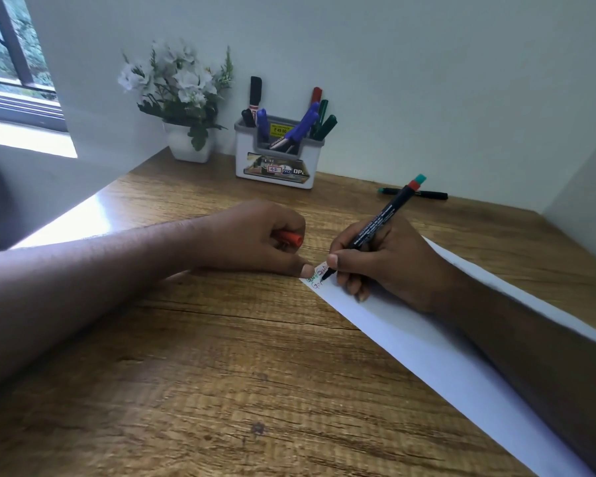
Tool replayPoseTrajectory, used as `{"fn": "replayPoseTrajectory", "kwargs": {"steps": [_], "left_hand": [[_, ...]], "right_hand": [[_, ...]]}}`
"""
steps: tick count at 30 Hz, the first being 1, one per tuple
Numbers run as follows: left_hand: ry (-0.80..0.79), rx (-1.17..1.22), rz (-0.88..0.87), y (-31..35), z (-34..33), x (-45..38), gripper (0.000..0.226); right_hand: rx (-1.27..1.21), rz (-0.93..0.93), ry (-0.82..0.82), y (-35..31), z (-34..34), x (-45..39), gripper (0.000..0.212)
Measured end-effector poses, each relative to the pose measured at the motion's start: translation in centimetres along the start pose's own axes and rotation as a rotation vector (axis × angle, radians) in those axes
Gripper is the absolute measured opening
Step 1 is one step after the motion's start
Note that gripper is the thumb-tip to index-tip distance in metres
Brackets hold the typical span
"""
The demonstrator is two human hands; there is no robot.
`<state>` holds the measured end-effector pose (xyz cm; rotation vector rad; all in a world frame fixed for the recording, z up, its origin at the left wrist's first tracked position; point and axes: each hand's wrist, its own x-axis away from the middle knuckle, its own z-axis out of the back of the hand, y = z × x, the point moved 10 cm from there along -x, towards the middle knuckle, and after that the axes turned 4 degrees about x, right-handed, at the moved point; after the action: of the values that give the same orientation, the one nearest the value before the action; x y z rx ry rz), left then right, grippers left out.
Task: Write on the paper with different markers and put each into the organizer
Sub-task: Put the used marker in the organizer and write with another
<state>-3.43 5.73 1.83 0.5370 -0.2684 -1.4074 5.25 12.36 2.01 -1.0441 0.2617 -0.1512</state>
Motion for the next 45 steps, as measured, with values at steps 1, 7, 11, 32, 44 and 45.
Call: {"fn": "replayPoseTrajectory", "kwargs": {"steps": [1,7,11,32,44,45], "left_hand": [[0.002,0.001,0.001,0.0,0.0,0.0,0.034],[-0.001,0.003,-0.005,0.2,0.0,0.0,0.034],[0.000,-0.004,0.010,0.1,0.0,0.0,0.033],[0.013,-0.016,-0.006,0.1,0.1,0.1,0.035],[0.011,-0.031,-0.002,0.1,0.1,0.1,0.035],[0.012,-0.031,-0.003,0.2,0.1,0.1,0.035]], "right_hand": [[-0.001,-0.003,0.001,0.1,0.0,0.0,0.008],[-0.005,-0.023,0.010,0.4,0.2,0.0,0.008],[-0.007,-0.022,0.029,0.4,0.2,0.0,0.009],[-0.010,-0.042,0.092,0.6,0.8,0.1,0.008],[-0.012,-0.016,0.072,0.4,0.3,0.1,0.009],[-0.011,-0.015,0.069,0.3,0.3,0.1,0.009]]}}
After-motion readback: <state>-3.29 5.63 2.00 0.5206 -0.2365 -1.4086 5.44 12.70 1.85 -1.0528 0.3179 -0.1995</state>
